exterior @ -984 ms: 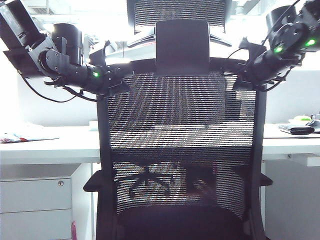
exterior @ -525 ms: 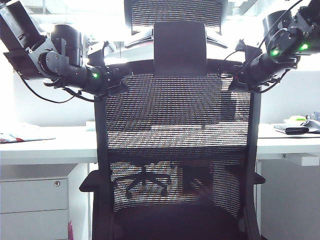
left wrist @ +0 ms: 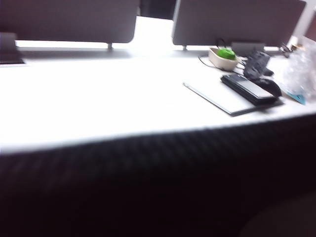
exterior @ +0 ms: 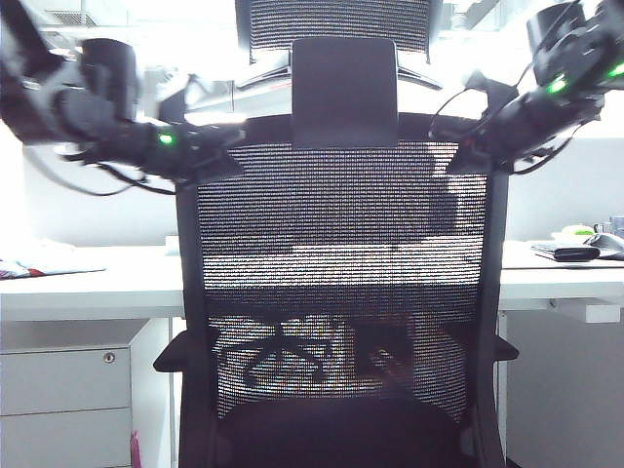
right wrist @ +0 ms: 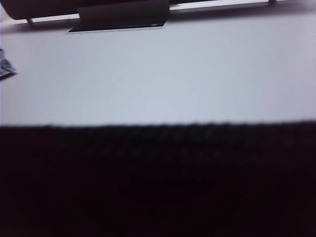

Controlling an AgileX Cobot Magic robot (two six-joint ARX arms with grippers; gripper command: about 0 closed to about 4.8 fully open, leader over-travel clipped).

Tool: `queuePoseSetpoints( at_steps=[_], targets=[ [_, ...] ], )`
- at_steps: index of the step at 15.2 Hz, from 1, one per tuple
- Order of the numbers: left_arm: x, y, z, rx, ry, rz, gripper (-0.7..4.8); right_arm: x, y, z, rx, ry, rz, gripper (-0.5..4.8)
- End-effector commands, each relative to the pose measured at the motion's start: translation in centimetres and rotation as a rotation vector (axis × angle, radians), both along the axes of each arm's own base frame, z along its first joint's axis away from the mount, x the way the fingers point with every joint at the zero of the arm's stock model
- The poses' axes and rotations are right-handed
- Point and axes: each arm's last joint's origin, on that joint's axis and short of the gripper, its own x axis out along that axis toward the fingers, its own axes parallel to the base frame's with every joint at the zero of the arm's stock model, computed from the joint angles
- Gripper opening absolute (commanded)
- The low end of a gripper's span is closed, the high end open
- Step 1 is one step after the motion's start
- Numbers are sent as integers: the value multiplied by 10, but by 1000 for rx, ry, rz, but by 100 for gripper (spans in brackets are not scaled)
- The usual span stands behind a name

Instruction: Push the black chair under the table.

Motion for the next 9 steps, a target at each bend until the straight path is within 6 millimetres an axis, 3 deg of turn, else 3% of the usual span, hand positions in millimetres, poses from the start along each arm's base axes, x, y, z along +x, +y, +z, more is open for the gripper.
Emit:
queuePoseSetpoints(
  at_steps=[1, 5, 7, 9],
  targets=[
    [-35, -3, 11, -40, -65, -6, -6, -31, 1, 7, 50, -41, 10, -5],
    [-94, 0, 24, -85, -52, -15, -6, -88, 6, 30, 106, -51, 33, -5],
    [-150, 9, 36, -145, -55, 31, -6, -137, 5, 47, 128, -45, 28, -5],
    [-190, 19, 43, -165, -76, 83, -6, -169, 1, 60, 124, -54, 12, -5]
  ],
)
